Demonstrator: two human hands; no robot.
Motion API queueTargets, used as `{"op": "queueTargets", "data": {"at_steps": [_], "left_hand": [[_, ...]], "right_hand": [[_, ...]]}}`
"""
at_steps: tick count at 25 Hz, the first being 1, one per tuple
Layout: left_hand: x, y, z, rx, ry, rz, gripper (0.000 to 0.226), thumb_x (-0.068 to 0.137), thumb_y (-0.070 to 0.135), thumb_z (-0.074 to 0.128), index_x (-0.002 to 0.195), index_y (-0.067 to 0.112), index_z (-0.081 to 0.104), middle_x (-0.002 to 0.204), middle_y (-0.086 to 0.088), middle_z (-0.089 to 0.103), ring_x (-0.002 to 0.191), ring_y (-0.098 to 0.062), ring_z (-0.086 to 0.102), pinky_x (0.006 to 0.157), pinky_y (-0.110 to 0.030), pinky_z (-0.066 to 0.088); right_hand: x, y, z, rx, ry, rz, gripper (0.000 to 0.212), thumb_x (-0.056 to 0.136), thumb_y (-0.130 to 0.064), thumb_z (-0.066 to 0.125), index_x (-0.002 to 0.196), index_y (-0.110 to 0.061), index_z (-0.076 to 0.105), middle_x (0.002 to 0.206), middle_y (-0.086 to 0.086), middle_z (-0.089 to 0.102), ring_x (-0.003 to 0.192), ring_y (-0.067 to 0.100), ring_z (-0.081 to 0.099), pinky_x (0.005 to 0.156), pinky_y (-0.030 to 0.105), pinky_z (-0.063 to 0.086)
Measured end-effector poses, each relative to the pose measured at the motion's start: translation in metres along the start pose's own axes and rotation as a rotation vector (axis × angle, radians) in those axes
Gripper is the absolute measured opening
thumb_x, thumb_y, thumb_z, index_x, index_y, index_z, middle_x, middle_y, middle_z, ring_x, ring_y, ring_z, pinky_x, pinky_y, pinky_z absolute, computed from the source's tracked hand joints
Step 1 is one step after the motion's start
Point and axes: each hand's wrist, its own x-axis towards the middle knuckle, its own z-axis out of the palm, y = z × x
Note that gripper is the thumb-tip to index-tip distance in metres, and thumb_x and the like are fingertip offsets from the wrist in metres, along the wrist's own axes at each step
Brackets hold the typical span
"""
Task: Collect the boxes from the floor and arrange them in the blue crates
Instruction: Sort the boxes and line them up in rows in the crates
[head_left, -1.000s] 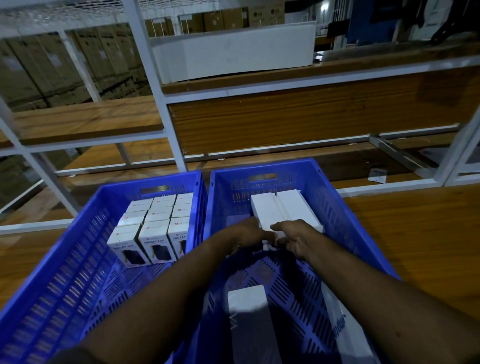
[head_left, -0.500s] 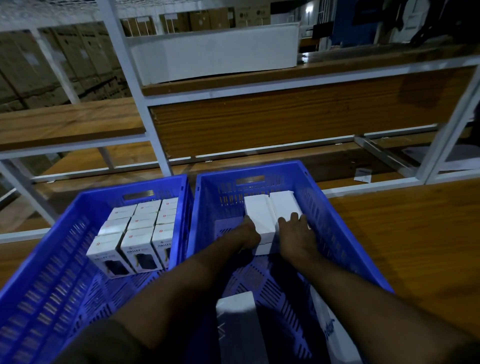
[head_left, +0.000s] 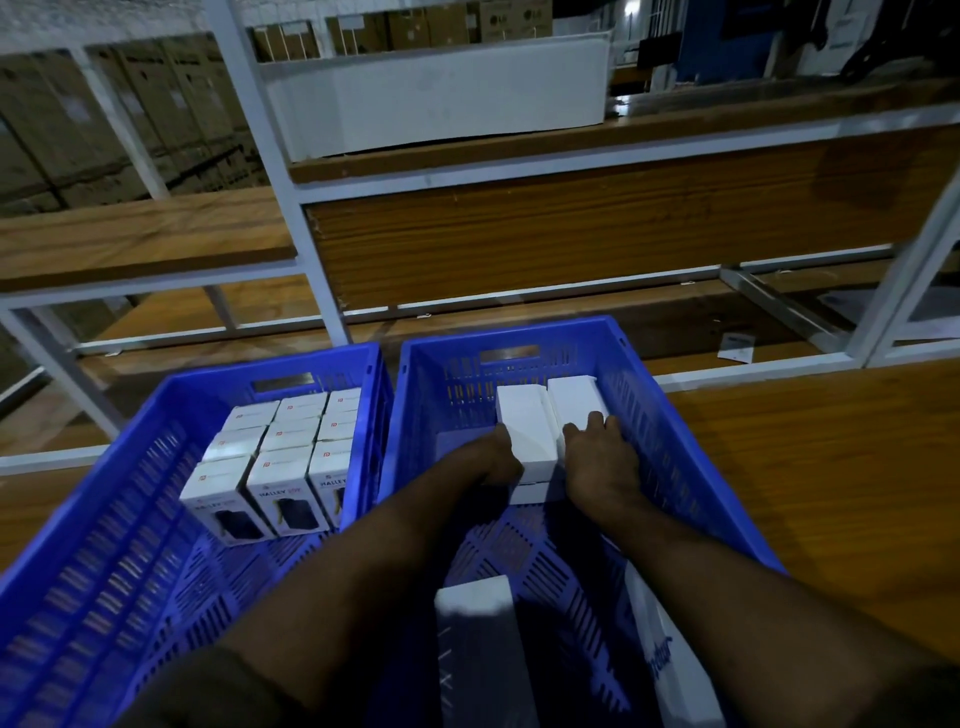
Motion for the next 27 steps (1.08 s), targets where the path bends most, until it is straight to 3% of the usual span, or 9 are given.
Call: {"op": "queueTargets", "data": {"at_steps": [3,6,10,14,17,20,23,27], "left_hand": [[-0.028,0.000,-0.021,-0.092,0.214,0.054,0.038,0.095,0.026,0.065,0.128,0.010,0.058,0.128,-0.007,0.063,0.116,-0.029,0.060,0.098,-0.037,0.050],[-0.070,-0.011,-0.050,-0.234,0.582,0.124,0.021,0.098,0.028,0.061,0.115,0.017,0.066,0.108,-0.002,0.070,0.095,-0.018,0.065,0.082,-0.034,0.054],[-0.119,-0.044,-0.073,-0.238,0.956,0.085,0.015,0.096,0.030,0.062,0.105,0.020,0.069,0.090,0.008,0.064,0.083,-0.011,0.061,0.070,-0.029,0.048],[-0.147,-0.084,-0.073,-0.217,0.907,-0.039,0.023,0.093,0.038,0.066,0.111,0.023,0.066,0.096,0.007,0.070,0.085,-0.014,0.065,0.074,-0.036,0.055],[-0.153,-0.112,-0.062,-0.154,0.735,-0.113,0.038,0.095,0.045,0.062,0.123,0.019,0.061,0.107,0.004,0.069,0.092,-0.016,0.066,0.080,-0.037,0.055],[-0.158,-0.134,-0.055,-0.147,0.585,-0.151,0.043,0.099,0.051,0.052,0.121,0.017,0.063,0.111,-0.004,0.071,0.089,-0.023,0.069,0.077,-0.039,0.057],[-0.162,-0.144,-0.049,-0.253,0.566,-0.131,0.036,0.100,0.046,0.053,0.119,0.017,0.064,0.106,-0.005,0.072,0.083,-0.021,0.069,0.073,-0.042,0.058],[-0.159,-0.130,-0.047,-0.351,0.679,-0.079,0.039,0.101,0.038,0.055,0.131,0.014,0.057,0.120,-0.004,0.066,0.099,-0.018,0.064,0.077,-0.034,0.051]], "right_hand": [[-0.002,-0.007,-0.009,0.103,0.054,-0.052,0.041,0.093,-0.013,0.053,0.134,-0.015,0.046,0.134,0.013,0.044,0.126,0.032,0.040,0.096,0.043,0.042],[-0.001,-0.018,-0.018,0.365,-0.111,-0.098,0.038,0.089,-0.017,0.063,0.127,-0.015,0.057,0.127,0.011,0.053,0.118,0.030,0.052,0.089,0.036,0.048],[-0.008,-0.037,-0.012,0.419,-0.349,-0.150,0.028,0.087,-0.023,0.068,0.113,-0.015,0.066,0.118,0.005,0.065,0.104,0.025,0.063,0.086,0.031,0.054],[-0.013,-0.046,-0.009,0.392,-0.493,-0.252,0.035,0.086,-0.028,0.073,0.114,-0.009,0.068,0.121,0.005,0.064,0.108,0.025,0.062,0.090,0.032,0.054],[-0.020,-0.053,-0.002,0.325,-0.641,-0.429,0.032,0.087,-0.029,0.071,0.108,-0.006,0.070,0.112,0.008,0.065,0.097,0.022,0.059,0.086,0.032,0.050],[-0.030,-0.060,0.005,0.301,-0.791,-0.512,0.032,0.083,-0.035,0.076,0.101,-0.009,0.072,0.100,0.003,0.061,0.093,0.020,0.057,0.083,0.032,0.052],[-0.038,-0.062,0.014,0.258,-0.897,-0.533,0.046,0.085,-0.039,0.074,0.114,-0.005,0.067,0.104,0.004,0.062,0.093,0.021,0.057,0.083,0.035,0.053],[-0.044,-0.063,0.022,0.328,-0.960,-0.451,0.034,0.086,-0.033,0.075,0.097,-0.005,0.061,0.085,0.006,0.055,0.080,0.020,0.054,0.076,0.033,0.054]]}}
